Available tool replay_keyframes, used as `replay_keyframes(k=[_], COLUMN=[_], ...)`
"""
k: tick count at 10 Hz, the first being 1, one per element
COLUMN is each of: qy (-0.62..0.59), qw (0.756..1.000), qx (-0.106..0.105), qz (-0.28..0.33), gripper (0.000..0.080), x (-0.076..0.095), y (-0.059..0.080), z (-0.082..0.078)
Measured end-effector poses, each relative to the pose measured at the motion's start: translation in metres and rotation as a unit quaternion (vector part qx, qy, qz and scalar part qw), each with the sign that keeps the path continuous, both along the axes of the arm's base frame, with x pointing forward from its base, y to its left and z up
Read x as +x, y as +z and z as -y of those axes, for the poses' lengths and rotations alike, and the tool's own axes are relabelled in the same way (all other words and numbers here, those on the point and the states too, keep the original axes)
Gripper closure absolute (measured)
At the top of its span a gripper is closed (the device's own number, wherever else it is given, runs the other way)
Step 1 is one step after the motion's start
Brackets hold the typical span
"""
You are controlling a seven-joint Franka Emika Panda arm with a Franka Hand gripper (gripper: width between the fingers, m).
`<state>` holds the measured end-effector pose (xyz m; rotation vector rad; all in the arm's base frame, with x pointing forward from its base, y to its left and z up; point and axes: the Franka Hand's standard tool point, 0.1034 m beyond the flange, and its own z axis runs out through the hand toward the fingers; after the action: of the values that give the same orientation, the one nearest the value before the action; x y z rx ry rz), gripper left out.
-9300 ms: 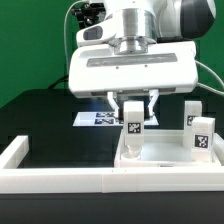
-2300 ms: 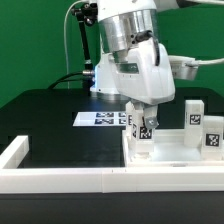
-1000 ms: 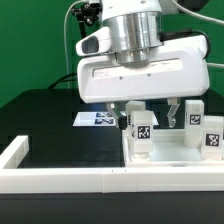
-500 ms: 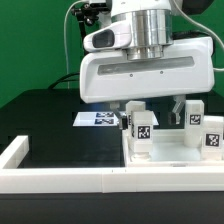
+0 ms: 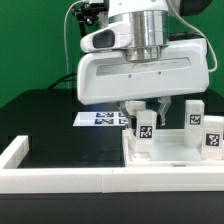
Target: Assemble square table
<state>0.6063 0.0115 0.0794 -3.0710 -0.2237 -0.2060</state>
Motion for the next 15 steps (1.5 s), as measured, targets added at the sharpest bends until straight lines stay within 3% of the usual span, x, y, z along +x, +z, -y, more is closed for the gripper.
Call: replay_keyframes(k=[5,9,12,15], qy=[-0.023,-0.215,-0.375,-0.513], qw=[1.0,0.976,0.924,0.853], qx=[0.004,0.034,0.064,0.091], qz=[-0.002,-0.013,-0.024,-0.039], gripper=[0.0503,0.0503,0.0502,0.0502], x=[-0.0002,-0.0001,-0.0011,-0.0016], y=[-0.0005,-0.0022,-0.0031,-0.0039], z=[0.001,0.0032,0.0051,0.0048])
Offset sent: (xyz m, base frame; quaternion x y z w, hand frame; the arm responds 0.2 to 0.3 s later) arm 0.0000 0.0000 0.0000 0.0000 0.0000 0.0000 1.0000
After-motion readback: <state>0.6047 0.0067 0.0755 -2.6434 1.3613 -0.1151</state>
